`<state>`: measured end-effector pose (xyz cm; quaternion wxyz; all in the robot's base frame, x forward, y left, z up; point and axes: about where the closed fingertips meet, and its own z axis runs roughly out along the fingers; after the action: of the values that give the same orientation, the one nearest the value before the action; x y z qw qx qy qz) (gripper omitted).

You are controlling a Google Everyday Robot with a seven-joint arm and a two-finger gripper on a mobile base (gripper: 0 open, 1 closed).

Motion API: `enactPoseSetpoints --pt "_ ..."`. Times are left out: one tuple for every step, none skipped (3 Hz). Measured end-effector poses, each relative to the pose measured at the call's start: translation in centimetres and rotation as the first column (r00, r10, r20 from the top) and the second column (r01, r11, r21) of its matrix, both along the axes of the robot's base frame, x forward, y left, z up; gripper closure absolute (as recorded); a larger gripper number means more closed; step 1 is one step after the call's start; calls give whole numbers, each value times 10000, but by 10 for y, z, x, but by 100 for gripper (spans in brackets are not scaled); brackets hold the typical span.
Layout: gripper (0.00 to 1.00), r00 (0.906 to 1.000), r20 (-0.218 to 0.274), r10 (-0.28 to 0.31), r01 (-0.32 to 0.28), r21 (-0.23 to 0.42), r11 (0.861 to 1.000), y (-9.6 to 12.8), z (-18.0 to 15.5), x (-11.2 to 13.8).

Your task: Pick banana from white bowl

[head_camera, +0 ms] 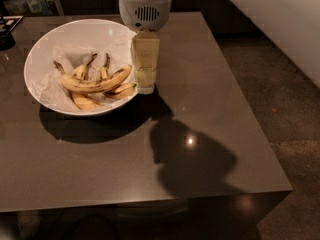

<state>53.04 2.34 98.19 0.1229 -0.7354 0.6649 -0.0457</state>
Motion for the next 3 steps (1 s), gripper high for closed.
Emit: enactPoseSetpoints --pt "0 9972 -347 662 -668 -138 9977 26 -17 20" --pt "0 9913 -738 1091 -1108 -185 9937 47 -36 35" --pt "0 9841 -1066 1420 -1441 -122 9895 65 -50 42"
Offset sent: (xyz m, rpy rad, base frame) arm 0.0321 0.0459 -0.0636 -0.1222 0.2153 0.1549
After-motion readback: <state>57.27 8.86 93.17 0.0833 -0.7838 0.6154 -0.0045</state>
